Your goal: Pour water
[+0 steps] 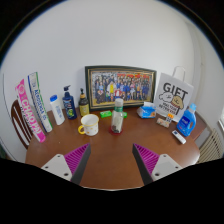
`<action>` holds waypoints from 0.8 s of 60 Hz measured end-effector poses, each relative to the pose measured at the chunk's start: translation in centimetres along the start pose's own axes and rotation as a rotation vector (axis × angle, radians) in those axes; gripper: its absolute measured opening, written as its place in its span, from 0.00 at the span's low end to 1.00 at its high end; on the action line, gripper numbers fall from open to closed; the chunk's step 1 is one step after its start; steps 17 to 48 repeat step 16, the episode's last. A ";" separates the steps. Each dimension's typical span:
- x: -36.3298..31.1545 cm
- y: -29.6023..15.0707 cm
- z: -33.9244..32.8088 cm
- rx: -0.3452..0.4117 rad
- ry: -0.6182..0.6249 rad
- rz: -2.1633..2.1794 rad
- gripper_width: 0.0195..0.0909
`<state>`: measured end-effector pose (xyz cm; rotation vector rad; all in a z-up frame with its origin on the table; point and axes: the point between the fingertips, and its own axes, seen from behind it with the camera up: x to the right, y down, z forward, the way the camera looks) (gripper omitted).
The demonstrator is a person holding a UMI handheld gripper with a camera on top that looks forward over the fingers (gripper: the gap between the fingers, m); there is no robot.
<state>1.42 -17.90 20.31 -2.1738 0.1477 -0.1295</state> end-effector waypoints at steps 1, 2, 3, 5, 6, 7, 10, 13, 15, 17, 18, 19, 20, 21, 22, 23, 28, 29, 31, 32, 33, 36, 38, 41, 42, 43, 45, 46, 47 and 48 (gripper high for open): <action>0.1 0.1 -0.2 0.000 0.001 -0.003 0.93; 0.2 0.2 -0.3 0.000 0.003 -0.004 0.93; 0.3 0.4 -0.4 -0.002 0.002 -0.002 0.93; 0.4 0.6 -0.7 -0.007 -0.005 0.006 0.93; 0.5 0.7 -0.8 -0.007 -0.005 0.007 0.93; 0.5 0.8 -0.9 -0.007 -0.003 0.005 0.92; 0.9 1.1 -1.3 -0.008 0.003 -0.024 0.93; 0.8 1.5 -1.5 -0.012 -0.011 -0.053 0.92; 0.6 1.7 -1.6 -0.011 -0.021 -0.069 0.92; 0.6 1.8 -1.6 -0.012 -0.024 -0.074 0.92; 0.6 1.8 -1.6 -0.012 -0.024 -0.074 0.92; 0.6 1.8 -1.6 -0.012 -0.024 -0.074 0.92; 0.6 1.8 -1.6 -0.012 -0.024 -0.074 0.92; 0.6 1.8 -1.6 -0.012 -0.024 -0.074 0.92; 0.6 1.8 -1.6 -0.012 -0.024 -0.074 0.92; 0.6 1.8 -1.6 -0.012 -0.024 -0.074 0.92; 0.6 1.8 -1.6 -0.012 -0.024 -0.074 0.92; 0.6 1.8 -1.6 -0.012 -0.024 -0.074 0.92; 0.6 1.8 -1.6 -0.012 -0.024 -0.074 0.92; 0.6 1.8 -1.6 -0.012 -0.024 -0.074 0.92; 0.6 1.8 -1.6 -0.012 -0.024 -0.074 0.92; 0.6 1.8 -1.6 -0.012 -0.024 -0.074 0.92; 0.6 1.8 -1.6 -0.012 -0.024 -0.074 0.92; 0.6 1.8 -1.6 -0.012 -0.024 -0.074 0.92; 0.6 1.8 -1.6 -0.012 -0.024 -0.074 0.92; 0.6 1.8 -1.6 -0.012 -0.024 -0.074 0.92; 0.6 1.8 -1.6 -0.012 -0.024 -0.074 0.92; 0.6 1.8 -1.6 -0.012 -0.024 -0.074 0.92; 0.6 1.8 -1.6 -0.012 -0.024 -0.074 0.92; 0.6 1.8 -1.6 -0.012 -0.024 -0.074 0.92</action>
